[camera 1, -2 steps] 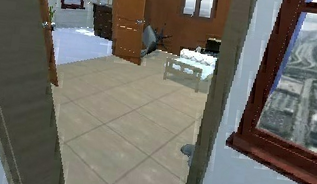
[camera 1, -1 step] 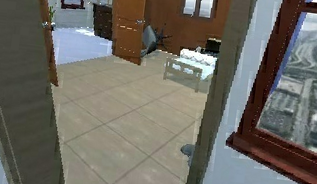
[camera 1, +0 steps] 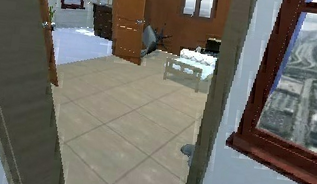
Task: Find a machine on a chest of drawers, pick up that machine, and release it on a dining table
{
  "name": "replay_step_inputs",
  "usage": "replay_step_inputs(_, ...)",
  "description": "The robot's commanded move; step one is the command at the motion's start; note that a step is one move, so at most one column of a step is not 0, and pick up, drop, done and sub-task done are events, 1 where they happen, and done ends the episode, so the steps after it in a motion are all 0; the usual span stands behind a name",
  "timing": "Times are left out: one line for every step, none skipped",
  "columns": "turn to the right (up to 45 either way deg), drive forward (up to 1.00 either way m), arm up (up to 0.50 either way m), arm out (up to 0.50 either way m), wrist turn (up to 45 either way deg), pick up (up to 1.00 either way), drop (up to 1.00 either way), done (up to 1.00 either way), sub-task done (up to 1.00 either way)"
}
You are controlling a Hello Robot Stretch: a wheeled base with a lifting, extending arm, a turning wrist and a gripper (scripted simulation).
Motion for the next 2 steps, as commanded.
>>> replay_step_inputs(45.0,0.0,0.0,0.0,0.0,0.0,0.0,0.0,0.0)
replay_step_inputs(-45.0,0.0,0.0,0.0,0.0,0.0,0.0,0.0,0.0)
